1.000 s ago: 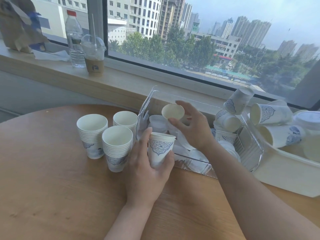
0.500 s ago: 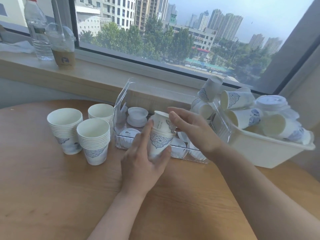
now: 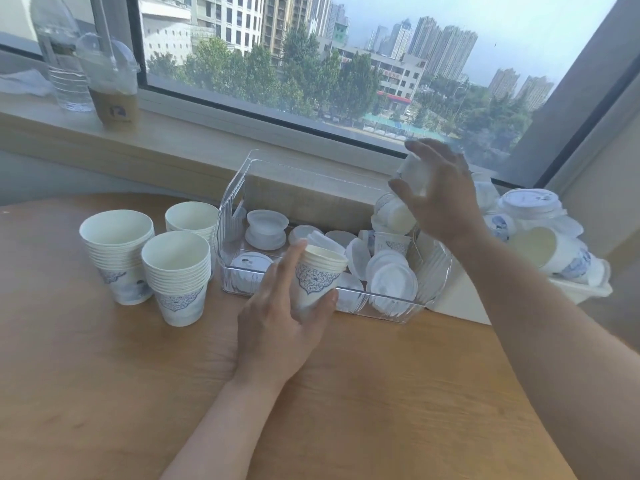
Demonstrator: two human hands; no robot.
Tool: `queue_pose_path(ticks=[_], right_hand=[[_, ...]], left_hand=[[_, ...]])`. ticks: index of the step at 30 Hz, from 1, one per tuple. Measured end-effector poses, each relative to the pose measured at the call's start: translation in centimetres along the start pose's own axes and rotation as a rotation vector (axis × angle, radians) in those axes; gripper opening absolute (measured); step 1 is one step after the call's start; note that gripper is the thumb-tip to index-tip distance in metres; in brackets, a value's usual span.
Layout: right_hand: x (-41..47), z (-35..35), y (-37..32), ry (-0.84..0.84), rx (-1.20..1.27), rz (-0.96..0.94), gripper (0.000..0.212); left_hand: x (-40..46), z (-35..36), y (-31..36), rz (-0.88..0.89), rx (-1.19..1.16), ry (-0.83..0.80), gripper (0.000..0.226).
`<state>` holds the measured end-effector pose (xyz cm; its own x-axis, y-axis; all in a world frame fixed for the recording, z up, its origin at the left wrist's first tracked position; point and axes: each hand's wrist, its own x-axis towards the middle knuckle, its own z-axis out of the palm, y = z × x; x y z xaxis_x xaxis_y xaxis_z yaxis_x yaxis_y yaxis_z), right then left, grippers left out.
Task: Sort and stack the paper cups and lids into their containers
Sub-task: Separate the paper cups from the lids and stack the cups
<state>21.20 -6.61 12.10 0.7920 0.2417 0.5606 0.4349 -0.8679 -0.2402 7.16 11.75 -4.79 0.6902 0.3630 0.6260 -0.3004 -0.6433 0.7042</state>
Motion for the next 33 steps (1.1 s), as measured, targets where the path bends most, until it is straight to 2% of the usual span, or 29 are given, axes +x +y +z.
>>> queue_pose_path(ticks=[5,17,23,29,33], right_hand=[[3.2,0.1,1.4,-0.069,-0.162,0.101,0.066],[3.8,1.1,2.4,-0.055,-0.137,0.126,0.046],[4.0,1.0,2.8,-0.028,-0.14,0.138,0.054],[3.9,1.1,2.9,-0.049,-0.201,0.144,0.038],[3.7,1.2,3.0,-0.089,-0.21,0.138,0.041]], left_hand=[[0.0,0.1,-0.3,-0.019,-0.004,-0.002,0.075],[0.1,-0.1,-0.4,-0.01,-0.008,-0.005,0.077],[0.0,-0.2,-0.3,-0.001,-0.001,-0.009,0.076],[0.1,-0.3,-0.3,-0.014,0.001,-0.006,0.078],[0.1,-0.2,-0.3,-0.052,-0.008,-0.027,0.085]])
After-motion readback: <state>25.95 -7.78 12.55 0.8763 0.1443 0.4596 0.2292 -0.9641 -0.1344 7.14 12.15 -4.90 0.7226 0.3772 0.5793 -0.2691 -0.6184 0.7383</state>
